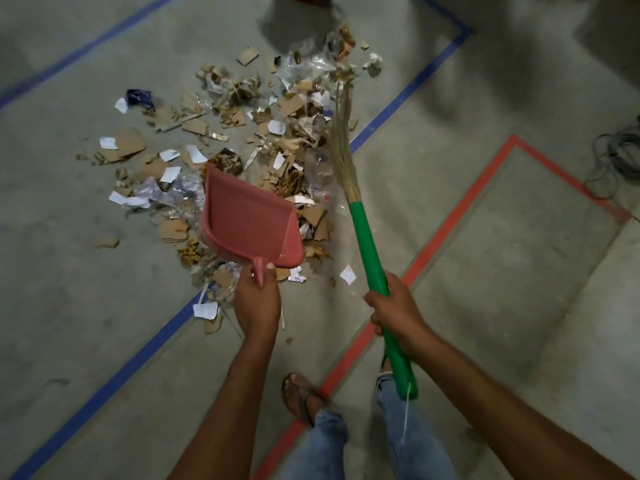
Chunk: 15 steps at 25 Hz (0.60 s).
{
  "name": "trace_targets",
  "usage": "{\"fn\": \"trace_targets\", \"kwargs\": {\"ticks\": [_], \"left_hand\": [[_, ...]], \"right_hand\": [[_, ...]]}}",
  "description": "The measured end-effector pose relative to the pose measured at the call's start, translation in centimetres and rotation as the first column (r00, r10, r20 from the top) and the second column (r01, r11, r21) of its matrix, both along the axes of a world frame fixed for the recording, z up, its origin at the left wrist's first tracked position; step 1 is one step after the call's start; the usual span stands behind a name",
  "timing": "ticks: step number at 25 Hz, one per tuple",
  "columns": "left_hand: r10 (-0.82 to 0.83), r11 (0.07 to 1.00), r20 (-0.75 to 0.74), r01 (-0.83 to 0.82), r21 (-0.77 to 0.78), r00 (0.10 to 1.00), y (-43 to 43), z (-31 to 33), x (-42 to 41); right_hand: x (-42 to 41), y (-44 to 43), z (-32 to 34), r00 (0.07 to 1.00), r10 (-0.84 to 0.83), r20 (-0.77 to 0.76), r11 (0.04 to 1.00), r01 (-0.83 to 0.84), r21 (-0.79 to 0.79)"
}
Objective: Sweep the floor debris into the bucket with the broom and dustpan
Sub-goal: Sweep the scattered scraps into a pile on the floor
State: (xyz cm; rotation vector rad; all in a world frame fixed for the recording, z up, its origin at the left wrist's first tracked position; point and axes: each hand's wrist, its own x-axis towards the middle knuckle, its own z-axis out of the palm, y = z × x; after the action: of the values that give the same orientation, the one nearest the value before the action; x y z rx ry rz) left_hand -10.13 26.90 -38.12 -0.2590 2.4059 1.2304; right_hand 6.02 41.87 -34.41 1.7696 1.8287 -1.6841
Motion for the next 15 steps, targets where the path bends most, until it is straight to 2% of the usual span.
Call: {"fn": "trace_targets", "kwargs": {"ticks": [4,8,11,15], "left_hand": [[-0.038,0.999,0.100,0.041,-0.027,0.994,-2.5,-0.5,1.6],[-0.069,0.987,0.150,0.089,-0.132,0.986,-5.2,-1.9,3.2],[-0.021,0.982,0.145,0.047,-0.182,0.989,-7.8,-2.9,3.9],[0.073,0.972,0.115,-0.045,-0.232,0.991,-11.0,-3.7,3.4]], "right_hand": [[6.2,-9.1,-2.7,0.961,-0.075,0.265,0.995,0.090,-0.046],[4.1,-12.7,-6.8,0.921,-0.054,0.387,0.960,0.154,-0.233],[-1.3,-11.8,-8.4,0.946,0.086,0.314,0.952,0.016,-0.307],[-8.1,-7.5,-9.9,0.966,0.178,0.186,0.967,-0.137,-0.216]]}}
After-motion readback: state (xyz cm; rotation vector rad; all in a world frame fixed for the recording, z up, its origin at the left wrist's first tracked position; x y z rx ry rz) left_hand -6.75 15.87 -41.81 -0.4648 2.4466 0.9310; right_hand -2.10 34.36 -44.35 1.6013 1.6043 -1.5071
